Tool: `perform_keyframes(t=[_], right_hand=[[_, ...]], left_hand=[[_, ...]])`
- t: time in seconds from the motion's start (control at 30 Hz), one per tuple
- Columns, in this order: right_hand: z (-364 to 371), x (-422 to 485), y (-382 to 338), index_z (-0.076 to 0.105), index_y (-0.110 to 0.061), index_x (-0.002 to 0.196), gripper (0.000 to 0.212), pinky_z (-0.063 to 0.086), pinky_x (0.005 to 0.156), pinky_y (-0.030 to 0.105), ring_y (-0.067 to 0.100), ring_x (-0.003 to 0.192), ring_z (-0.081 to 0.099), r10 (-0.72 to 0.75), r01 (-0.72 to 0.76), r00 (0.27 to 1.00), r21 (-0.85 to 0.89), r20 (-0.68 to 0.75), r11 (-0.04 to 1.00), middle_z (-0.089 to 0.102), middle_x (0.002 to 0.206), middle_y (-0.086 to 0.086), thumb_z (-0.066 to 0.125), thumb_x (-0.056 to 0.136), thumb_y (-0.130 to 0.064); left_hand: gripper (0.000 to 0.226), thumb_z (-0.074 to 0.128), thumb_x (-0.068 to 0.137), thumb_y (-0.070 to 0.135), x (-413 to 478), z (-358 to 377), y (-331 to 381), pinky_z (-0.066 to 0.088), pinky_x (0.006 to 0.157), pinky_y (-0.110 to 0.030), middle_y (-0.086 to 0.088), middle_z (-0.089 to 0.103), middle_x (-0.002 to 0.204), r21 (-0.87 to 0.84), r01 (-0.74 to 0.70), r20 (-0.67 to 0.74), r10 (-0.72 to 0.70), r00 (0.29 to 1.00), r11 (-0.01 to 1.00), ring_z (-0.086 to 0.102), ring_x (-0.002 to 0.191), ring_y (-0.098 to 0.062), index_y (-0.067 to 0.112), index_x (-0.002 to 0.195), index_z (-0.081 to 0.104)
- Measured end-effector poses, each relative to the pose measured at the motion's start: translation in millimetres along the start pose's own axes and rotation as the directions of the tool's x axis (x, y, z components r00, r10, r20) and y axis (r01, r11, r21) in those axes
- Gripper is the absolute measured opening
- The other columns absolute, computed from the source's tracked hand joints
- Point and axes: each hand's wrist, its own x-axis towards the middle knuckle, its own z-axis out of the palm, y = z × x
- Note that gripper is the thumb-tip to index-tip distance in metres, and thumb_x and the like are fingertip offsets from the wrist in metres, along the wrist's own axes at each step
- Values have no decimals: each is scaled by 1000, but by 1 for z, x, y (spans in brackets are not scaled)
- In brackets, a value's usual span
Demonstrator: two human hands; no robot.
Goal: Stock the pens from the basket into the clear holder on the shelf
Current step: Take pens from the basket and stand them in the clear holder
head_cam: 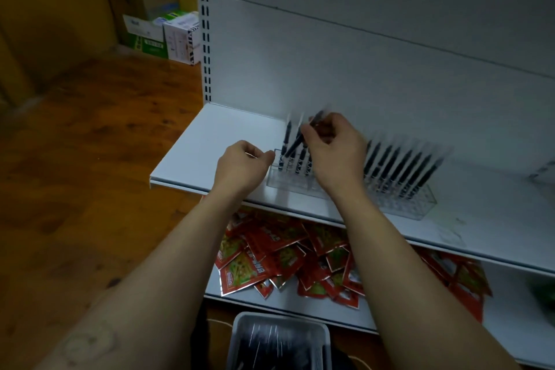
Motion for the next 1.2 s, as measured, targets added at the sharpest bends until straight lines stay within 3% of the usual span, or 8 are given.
perform_keyframes(t=[0.17,0.27,0.33,0.57,0.73,0.83,1.03,1.2], right_hand=[[14,12,6,64,-11,89,13,46,67,22,15,75,60,-12,31,994,-168,113,985,64,80,-1,66,90,-24],[21,13,10,65,-14,88,13,43,66,24,17,76,59,17,51,975,-300,220,953,62,81,-1,65,89,-27],[24,15,10,69,-12,93,18,43,68,24,16,78,59,21,56,977,-351,212,935,67,85,2,66,89,-29],[27,16,5,72,-14,99,22,51,76,29,20,88,65,90,16,971,-436,223,900,72,97,4,67,87,-32],[27,3,8,71,-12,112,32,54,87,34,19,96,66,138,-58,970,-360,200,931,72,106,4,69,86,-32],[21,-8,9,70,-11,115,36,49,85,23,11,93,64,174,-132,974,-263,144,956,72,107,2,71,85,-31],[-6,-45,18,77,-11,92,14,51,71,24,9,75,65,217,-199,970,-155,107,968,74,86,0,67,87,-21],[-30,-98,53,77,-15,88,9,46,66,13,3,71,65,354,-328,920,-165,165,930,72,77,-4,70,85,-20]], left_hand=[[38,74,82,32,21,3,-5,42,60,-27,-14,68,92,37,71,69,-73,995,997,57,76,-21,-1,98,63],[28,74,81,28,26,2,-6,39,58,-25,-13,69,92,40,71,113,-75,991,997,60,77,-21,3,90,65],[24,75,81,27,28,1,-7,38,57,-24,-11,70,90,32,70,126,-73,989,997,61,78,-20,6,85,65],[32,76,80,29,23,1,-5,48,72,-30,-11,70,89,37,46,95,-49,994,998,63,82,-23,0,92,67],[32,76,81,31,18,1,-7,50,75,-34,-8,66,83,78,10,43,-13,999,997,61,81,-22,2,90,65],[26,76,80,33,10,-4,-9,48,72,-32,-1,62,79,178,-45,54,35,998,983,57,77,-18,12,87,62],[21,76,80,33,-27,-15,-14,42,58,-25,5,61,81,267,-158,134,126,983,951,56,72,-10,20,90,62],[18,76,80,29,-67,1,-30,51,65,-28,7,65,83,275,-189,222,129,966,943,62,74,-12,21,89,63]])
